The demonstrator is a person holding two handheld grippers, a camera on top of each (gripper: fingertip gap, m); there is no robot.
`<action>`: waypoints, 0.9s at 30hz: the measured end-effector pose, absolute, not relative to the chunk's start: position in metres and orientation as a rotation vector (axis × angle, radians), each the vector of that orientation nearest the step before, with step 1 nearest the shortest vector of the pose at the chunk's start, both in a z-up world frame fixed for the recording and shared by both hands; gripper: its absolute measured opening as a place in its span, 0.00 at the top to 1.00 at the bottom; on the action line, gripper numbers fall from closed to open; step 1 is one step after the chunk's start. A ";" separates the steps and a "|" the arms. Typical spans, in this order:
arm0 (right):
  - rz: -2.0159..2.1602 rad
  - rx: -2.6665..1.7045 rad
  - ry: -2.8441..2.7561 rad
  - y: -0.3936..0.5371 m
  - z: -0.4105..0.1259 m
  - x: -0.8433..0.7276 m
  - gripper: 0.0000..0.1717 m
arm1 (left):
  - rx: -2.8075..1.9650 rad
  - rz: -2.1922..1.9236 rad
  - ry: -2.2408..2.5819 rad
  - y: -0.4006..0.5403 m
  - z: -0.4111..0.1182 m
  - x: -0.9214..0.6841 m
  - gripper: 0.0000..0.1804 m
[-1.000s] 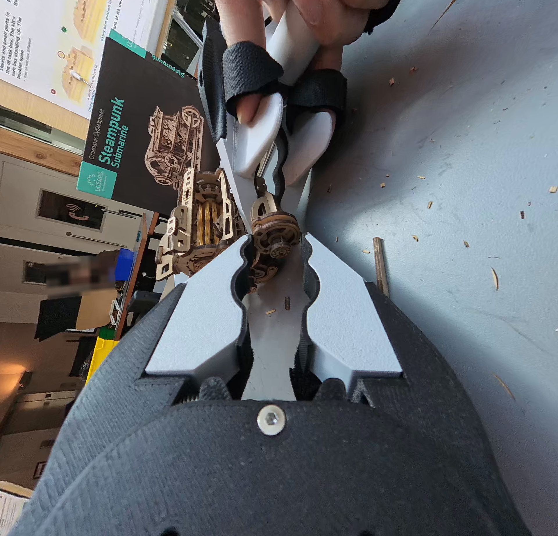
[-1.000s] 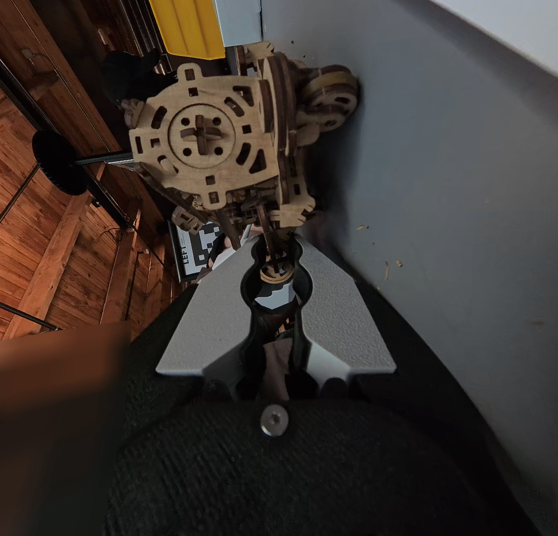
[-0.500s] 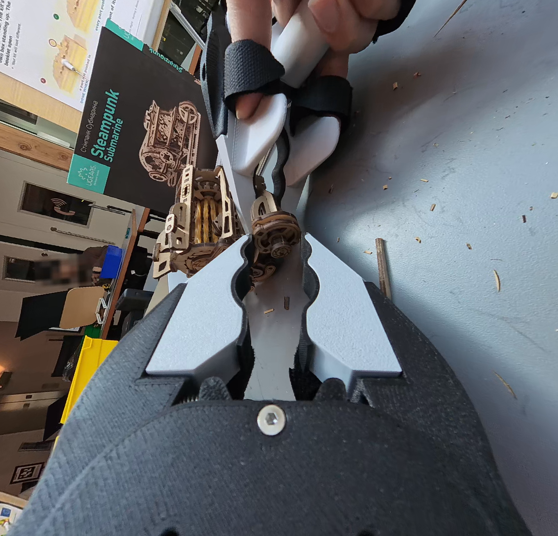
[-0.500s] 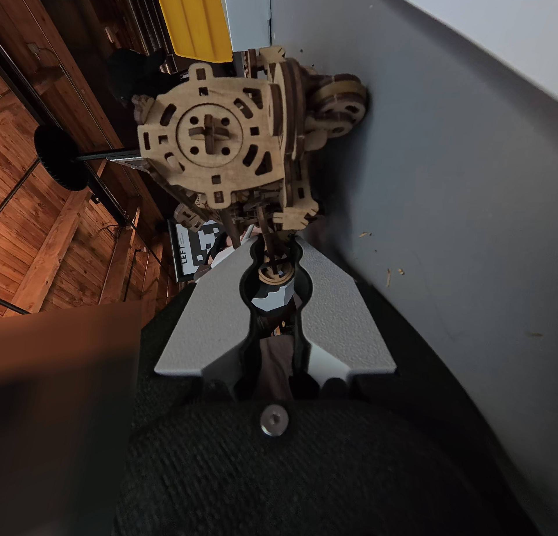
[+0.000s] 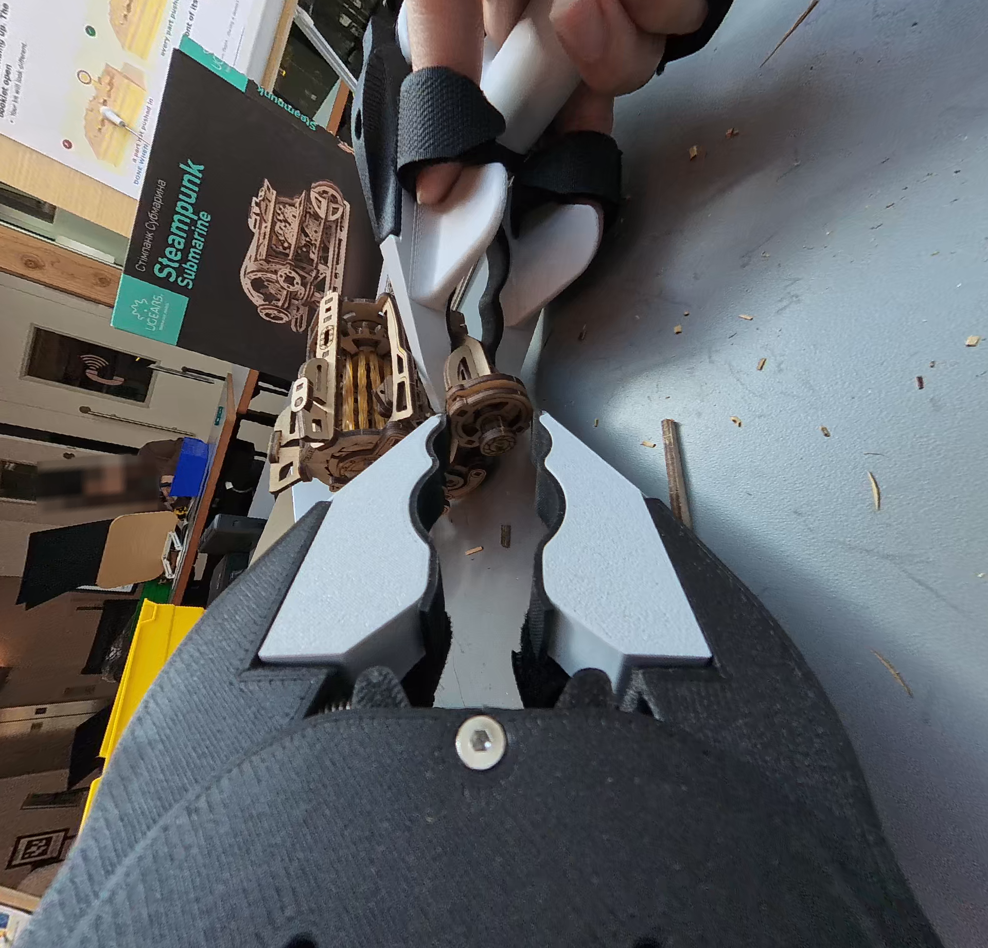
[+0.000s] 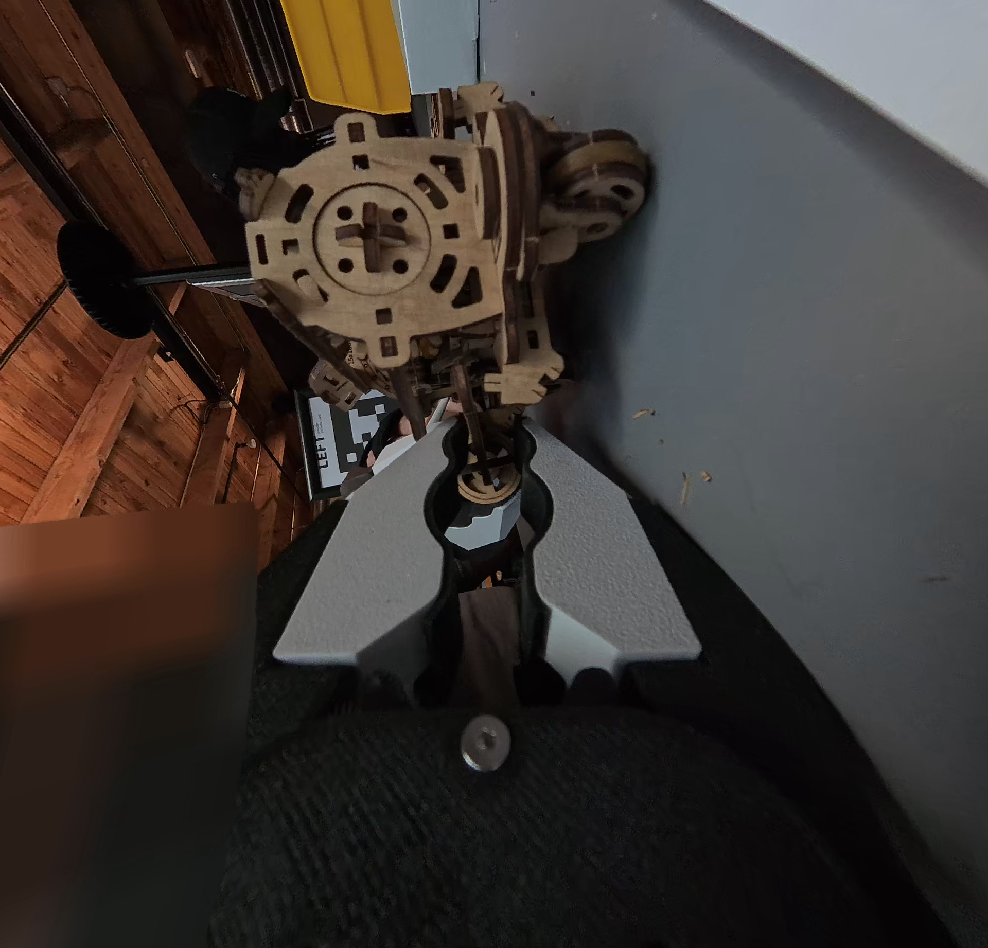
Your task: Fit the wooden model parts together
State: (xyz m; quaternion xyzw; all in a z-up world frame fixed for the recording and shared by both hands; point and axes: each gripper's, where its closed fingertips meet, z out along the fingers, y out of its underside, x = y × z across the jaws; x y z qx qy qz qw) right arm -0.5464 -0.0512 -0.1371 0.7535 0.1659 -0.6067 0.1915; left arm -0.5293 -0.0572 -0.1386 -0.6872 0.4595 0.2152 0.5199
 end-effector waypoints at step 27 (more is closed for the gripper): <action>-1.724 2.107 0.405 -0.049 -0.136 -0.546 0.97 | -1.655 0.514 1.122 -0.058 -0.142 -0.528 0.84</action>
